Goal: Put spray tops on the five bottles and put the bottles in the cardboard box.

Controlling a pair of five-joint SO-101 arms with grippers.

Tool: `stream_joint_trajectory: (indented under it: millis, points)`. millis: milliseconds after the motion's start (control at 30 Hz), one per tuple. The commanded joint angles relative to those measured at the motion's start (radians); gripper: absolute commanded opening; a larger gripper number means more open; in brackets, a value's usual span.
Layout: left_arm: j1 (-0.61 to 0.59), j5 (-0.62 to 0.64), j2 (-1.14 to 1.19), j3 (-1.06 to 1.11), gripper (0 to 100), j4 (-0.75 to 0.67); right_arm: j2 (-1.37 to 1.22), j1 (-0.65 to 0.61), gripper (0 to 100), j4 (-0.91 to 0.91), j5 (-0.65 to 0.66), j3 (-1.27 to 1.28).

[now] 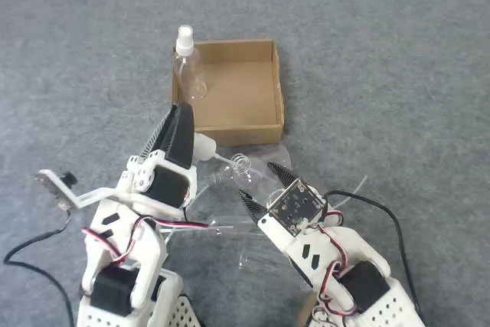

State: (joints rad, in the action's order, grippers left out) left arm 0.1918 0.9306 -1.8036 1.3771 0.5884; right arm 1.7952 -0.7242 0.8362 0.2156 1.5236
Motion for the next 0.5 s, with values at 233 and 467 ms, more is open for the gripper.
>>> stream_joint_trajectory:
  millis: [233, 467]
  points:
    - [0.074, -0.084, -0.015, 0.056, 1, 0.009, 0.019, -0.002, 0.6, -0.013, 0.014, -0.009]
    - [0.074, -0.084, -0.015, 0.064, 1, 0.009, 0.019, -0.002, 0.6, -0.013, 0.014, -0.009]
